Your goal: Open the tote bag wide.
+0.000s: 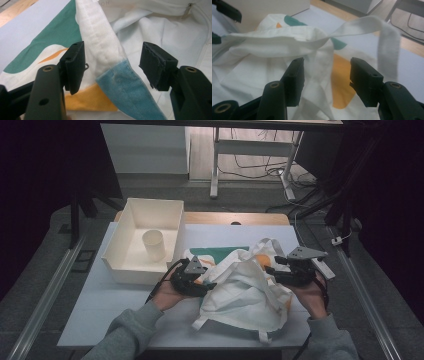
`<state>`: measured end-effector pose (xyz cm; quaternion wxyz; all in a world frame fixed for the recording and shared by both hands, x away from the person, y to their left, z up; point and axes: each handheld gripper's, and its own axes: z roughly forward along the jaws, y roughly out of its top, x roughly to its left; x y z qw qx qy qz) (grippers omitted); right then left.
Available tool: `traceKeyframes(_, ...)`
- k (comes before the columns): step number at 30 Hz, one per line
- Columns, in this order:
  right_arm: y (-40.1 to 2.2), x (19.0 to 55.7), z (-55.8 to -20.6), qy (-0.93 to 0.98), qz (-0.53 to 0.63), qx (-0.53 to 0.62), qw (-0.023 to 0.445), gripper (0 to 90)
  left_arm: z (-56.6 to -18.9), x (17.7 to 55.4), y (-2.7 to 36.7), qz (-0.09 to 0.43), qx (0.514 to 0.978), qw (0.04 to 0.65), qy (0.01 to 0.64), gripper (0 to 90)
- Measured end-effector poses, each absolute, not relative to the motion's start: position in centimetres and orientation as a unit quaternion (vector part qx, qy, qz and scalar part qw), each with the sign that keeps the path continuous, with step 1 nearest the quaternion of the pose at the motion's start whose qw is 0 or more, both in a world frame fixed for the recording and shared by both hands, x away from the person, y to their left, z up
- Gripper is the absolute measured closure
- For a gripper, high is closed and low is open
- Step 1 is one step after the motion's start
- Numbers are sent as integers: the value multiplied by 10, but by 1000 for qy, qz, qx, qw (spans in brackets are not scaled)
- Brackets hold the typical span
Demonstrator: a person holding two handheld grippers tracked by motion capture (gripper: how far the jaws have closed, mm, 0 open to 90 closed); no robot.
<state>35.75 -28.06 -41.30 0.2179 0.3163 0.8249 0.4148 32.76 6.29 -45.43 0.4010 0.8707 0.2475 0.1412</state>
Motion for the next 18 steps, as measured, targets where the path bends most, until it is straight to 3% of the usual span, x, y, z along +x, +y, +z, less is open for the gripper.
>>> traceKeyframes(18, -265, 340, -438, 850, 379, 310, 195, 447, -449, 350, 33, 146, 874, 395, 240, 373)
